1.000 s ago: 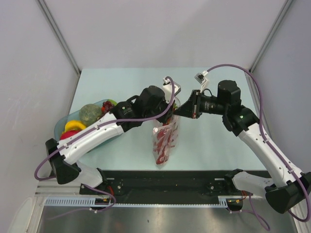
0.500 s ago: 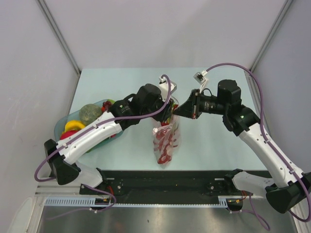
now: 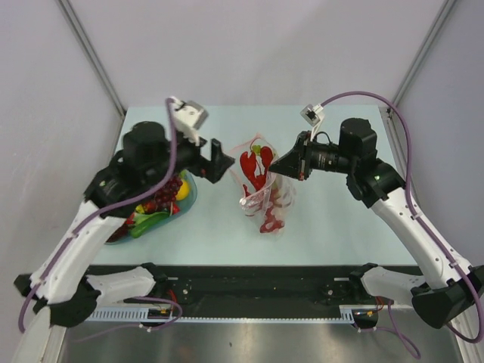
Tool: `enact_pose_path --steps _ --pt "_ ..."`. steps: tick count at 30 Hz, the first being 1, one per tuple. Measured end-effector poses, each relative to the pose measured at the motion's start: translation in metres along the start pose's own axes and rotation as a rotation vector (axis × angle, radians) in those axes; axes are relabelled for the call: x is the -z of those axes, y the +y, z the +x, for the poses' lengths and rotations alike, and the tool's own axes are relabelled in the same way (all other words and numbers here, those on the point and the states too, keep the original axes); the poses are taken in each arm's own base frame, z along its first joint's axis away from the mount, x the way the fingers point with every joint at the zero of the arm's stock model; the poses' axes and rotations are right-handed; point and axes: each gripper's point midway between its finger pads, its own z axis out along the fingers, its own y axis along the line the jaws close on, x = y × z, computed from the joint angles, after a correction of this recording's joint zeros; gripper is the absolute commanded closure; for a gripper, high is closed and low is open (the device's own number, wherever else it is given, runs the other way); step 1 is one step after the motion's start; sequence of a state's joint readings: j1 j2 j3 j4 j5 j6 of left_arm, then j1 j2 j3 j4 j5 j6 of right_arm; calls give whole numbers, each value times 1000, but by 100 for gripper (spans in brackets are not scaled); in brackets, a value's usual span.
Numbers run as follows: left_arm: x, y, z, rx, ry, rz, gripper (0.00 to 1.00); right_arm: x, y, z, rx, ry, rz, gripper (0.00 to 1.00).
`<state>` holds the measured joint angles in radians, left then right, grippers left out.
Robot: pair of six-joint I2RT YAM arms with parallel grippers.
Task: Place the food in the zip-top bag and seal the zipper
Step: Place the fake lobster in the zipper food storage bag, then pick up the fake fruit from the bin.
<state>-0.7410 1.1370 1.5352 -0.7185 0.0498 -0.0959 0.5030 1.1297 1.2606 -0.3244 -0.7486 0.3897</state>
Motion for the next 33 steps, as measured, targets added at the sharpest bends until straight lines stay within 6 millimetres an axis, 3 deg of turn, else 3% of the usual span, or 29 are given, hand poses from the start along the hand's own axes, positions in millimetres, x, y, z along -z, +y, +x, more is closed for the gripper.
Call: enact_pose_path --steps 4,6,11,15,19,23,27,30,33 --pt "42 34 -17 0 -104 -85 0 -1 -8 5 11 17 26 100" --pt "56 55 -7 -5 -102 -143 0 -1 -12 8 18 26 40 100" --pt "80 106 53 0 41 -310 0 -1 -19 19 15 50 57 100" --pt "107 162 106 59 216 -467 1 -1 -20 21 14 53 60 100" --pt "132 194 159 89 428 -491 3 0 -20 21 22 53 60 100" --pt "146 204 215 99 633 -407 4 0 -20 22 23 54 60 100" --pt "150 198 263 91 782 -292 5 0 -20 22 24 53 59 100" --pt "153 198 283 79 844 -265 3 0 -20 22 23 54 59 100" --pt "160 205 289 45 892 -287 0 0 -20 22 23 56 60 100"
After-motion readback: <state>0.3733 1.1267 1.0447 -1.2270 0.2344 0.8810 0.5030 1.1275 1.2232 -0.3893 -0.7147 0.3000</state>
